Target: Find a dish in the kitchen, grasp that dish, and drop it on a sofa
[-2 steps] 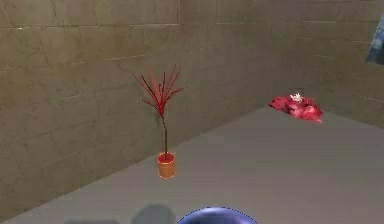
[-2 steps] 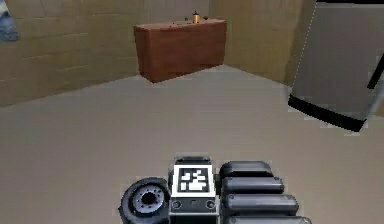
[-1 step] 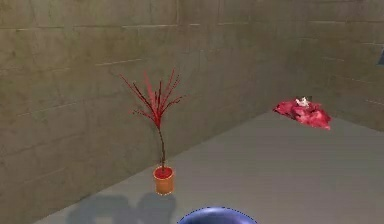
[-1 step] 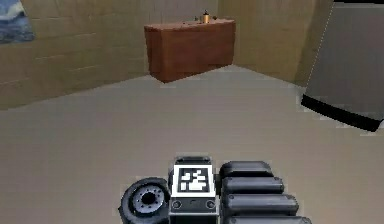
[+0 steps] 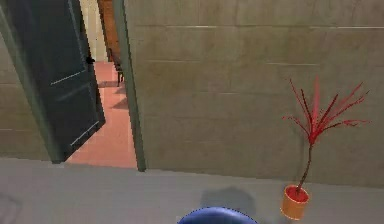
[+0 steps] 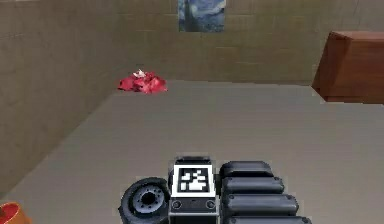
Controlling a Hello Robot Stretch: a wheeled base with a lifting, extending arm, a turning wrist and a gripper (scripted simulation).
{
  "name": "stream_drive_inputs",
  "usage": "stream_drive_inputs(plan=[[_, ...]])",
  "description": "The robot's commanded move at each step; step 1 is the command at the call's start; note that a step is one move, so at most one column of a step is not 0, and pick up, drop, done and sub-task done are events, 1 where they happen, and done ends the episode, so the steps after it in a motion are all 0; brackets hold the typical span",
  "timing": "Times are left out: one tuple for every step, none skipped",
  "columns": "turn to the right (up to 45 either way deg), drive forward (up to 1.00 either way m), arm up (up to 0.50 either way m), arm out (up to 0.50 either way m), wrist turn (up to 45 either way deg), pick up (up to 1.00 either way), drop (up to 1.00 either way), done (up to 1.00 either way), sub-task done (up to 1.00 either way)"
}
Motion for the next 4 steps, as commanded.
stream_drive_inputs(plan=[[-30.0, 0.0, 0.0, 0.0, 0.0, 0.0, 0.0, 0.0, 0.0], [0.0, 1.0, 0.0, 0.0, 0.0, 0.0, 0.0, 0.0, 0.0], [-3.0, 0.0, 0.0, 0.0, 0.0, 0.0, 0.0, 0.0, 0.0], [0.0, 0.45, 0.0, 0.0, 0.0, 0.0, 0.0, 0.0, 0.0]])
